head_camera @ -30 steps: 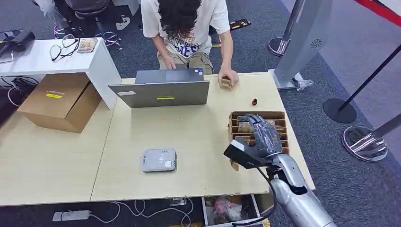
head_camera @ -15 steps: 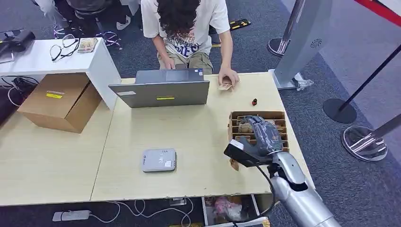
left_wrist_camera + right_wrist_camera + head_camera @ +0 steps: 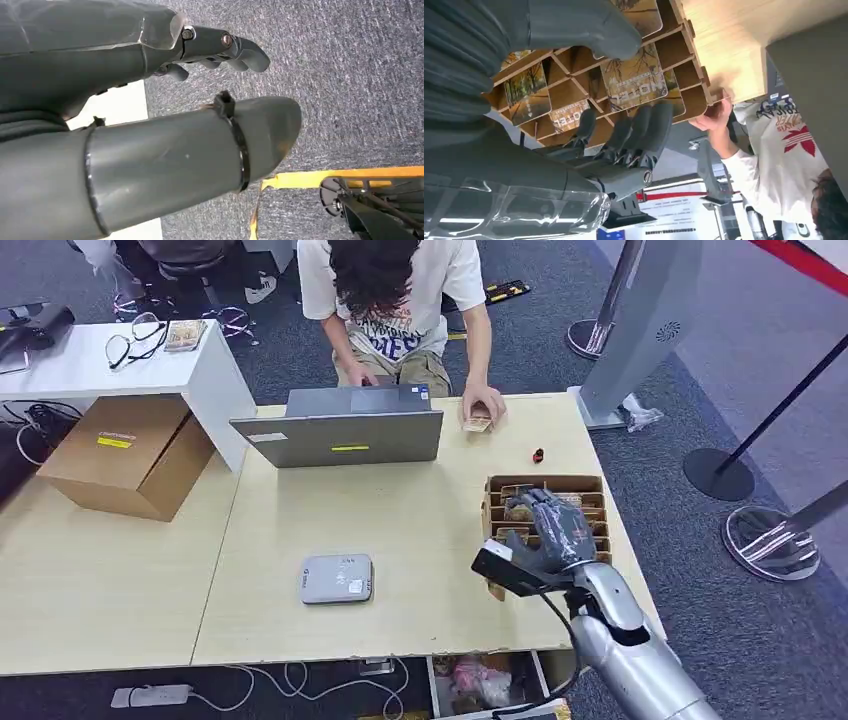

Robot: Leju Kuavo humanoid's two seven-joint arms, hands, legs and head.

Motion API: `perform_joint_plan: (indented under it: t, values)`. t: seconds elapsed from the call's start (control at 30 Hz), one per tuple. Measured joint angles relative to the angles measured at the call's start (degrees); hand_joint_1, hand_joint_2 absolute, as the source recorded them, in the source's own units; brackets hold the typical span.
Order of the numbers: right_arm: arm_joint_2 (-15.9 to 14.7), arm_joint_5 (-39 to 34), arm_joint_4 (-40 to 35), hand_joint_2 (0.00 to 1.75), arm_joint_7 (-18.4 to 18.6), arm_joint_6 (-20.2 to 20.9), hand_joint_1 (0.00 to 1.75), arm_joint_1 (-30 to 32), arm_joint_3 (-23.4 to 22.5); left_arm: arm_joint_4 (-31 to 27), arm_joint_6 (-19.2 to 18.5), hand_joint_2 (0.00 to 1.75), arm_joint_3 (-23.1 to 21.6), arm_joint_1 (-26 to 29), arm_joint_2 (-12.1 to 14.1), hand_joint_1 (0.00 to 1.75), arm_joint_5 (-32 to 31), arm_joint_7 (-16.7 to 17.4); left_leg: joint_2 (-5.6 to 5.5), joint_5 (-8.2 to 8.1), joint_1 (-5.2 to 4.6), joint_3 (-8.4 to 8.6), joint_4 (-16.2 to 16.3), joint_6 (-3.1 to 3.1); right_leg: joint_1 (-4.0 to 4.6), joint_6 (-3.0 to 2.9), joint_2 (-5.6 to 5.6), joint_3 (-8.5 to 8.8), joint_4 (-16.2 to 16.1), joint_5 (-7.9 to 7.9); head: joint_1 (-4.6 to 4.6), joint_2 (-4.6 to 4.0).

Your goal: Pass the card to the sensor for recognition and then transmit it.

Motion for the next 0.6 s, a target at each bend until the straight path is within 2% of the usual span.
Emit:
perform_joint_plan:
  t: [0.07, 0.17, 0.6]
  values:
    - [-0.09, 0.0, 0.0, 1.75, 0.0, 0.07, 0.89, -0.01, 0.15, 0.0, 0.0, 0.0, 0.07, 0.0, 0.02, 0.0, 0.02, 0.0, 0.0, 0.0, 0.0, 0.0, 0.0, 0.0, 0.0, 0.0, 0.0, 0.0, 0.0, 0.0, 0.0, 0.0]
    - [-0.35, 0.0, 0.11, 1.75, 0.0, 0.59, 0.99, -0.02, 0.39, 0.0, -0.02, 0.0, 0.28, 0.01, 0.09, 0.0, 0.15, -0.06, 0.0, 0.0, 0.0, 0.0, 0.0, 0.0, 0.0, 0.0, 0.0, 0.0, 0.0, 0.0, 0.0, 0.0]
    - [-2.16, -1.83, 1.51, 1.75, -1.05, 2.14, 1.03, -0.33, 2.77, 0.28, 0.11, 0.0, 1.0, 0.01, 0.4, 0.0, 0.17, -0.15, 0.0, 0.0, 0.0, -0.01, 0.0, 0.0, 0.0, 0.0, 0.0, 0.0, 0.0, 0.0, 0.02, 0.0]
